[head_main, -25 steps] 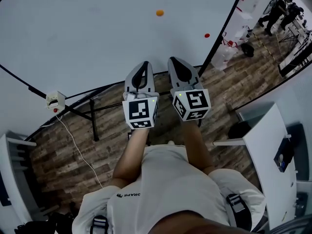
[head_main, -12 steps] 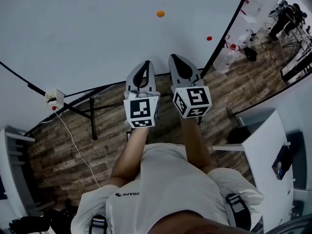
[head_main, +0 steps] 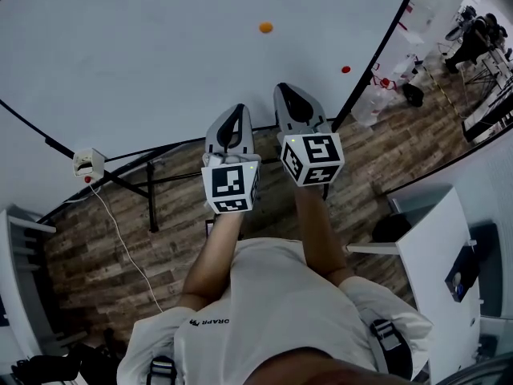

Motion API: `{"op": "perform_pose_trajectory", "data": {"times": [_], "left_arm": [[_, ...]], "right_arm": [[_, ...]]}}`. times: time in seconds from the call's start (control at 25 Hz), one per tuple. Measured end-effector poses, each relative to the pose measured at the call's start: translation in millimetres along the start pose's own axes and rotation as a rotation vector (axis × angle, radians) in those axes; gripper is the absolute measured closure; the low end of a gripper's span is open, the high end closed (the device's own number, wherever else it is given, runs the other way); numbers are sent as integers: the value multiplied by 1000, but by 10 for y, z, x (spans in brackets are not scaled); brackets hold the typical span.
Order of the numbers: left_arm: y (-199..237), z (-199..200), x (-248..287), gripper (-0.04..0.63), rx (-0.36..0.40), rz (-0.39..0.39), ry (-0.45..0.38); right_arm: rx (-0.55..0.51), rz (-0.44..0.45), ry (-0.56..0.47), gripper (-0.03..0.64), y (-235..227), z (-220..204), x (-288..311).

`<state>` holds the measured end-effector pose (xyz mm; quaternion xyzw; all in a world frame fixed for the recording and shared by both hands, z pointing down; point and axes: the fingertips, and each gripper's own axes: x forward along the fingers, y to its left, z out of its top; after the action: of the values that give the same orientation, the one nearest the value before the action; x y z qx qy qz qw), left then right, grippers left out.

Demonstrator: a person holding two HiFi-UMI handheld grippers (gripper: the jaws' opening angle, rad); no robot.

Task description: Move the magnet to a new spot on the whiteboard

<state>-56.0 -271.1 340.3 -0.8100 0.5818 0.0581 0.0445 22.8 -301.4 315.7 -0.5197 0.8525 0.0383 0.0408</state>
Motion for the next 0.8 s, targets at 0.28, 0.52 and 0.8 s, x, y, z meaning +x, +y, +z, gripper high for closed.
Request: {"op": "perform_pose_trajectory", "data": {"times": [0.28, 0.52, 0.8], "left_arm": [[15, -10, 57, 592, 0, -3, -2], [-25, 51, 99, 592, 10, 2, -12], [10, 79, 66, 592, 27, 17, -21]], "right_arm": [[-40, -3, 10, 583, -73, 31, 188], [-51, 1, 16, 554, -187, 57, 339], [-64, -3, 23, 529, -211, 81, 463]]}}
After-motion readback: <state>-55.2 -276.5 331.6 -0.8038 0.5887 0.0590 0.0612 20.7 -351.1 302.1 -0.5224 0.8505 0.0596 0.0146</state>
